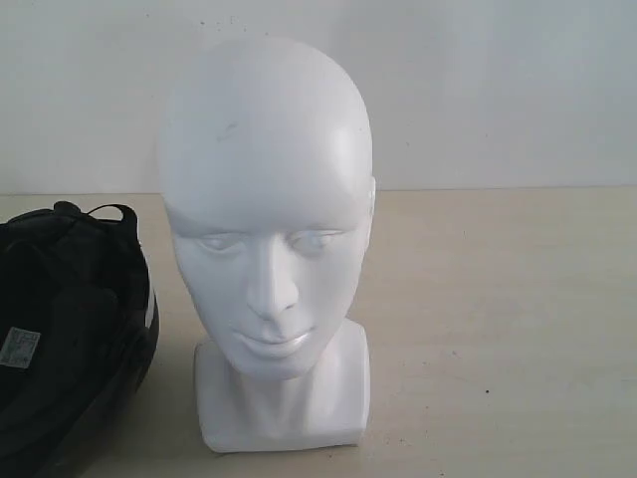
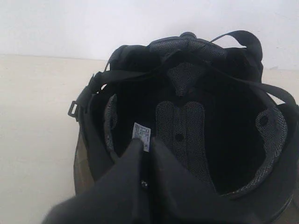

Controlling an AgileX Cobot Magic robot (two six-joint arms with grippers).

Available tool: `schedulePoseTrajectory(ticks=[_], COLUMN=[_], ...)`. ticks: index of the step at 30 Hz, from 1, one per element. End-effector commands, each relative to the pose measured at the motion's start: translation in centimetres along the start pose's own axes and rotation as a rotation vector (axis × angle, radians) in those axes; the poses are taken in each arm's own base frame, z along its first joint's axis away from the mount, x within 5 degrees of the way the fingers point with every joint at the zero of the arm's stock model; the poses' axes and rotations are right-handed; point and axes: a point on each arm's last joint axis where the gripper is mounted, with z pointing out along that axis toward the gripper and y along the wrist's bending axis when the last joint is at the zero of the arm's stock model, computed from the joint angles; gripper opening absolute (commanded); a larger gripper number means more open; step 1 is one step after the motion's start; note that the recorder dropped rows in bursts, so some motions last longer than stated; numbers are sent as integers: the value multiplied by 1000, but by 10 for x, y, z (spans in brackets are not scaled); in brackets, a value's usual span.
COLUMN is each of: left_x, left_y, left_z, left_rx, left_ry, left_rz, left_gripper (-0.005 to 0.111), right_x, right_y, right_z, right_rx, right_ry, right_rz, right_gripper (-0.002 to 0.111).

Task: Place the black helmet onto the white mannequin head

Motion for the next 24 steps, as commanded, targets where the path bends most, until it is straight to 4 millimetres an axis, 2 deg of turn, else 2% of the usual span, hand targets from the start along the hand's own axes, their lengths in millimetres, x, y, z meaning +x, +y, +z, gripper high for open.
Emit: schedulePoseTrajectory(ticks=[1, 20, 24], left_x=[0, 0, -8], left_y=[0, 0, 0], left_z=[0, 0, 0], left_rx=[4, 4, -3], left_ry=[-7, -11, -101], left_rz=[2, 2, 32], left_gripper=[4, 4, 4], right_x=[-1, -1, -1], right_y=[0, 0, 0], right_z=[0, 0, 0], right_rx=[1, 1, 1], right_ry=[-17, -17, -17], right_rz=[0, 0, 0], right_gripper=[0, 0, 0])
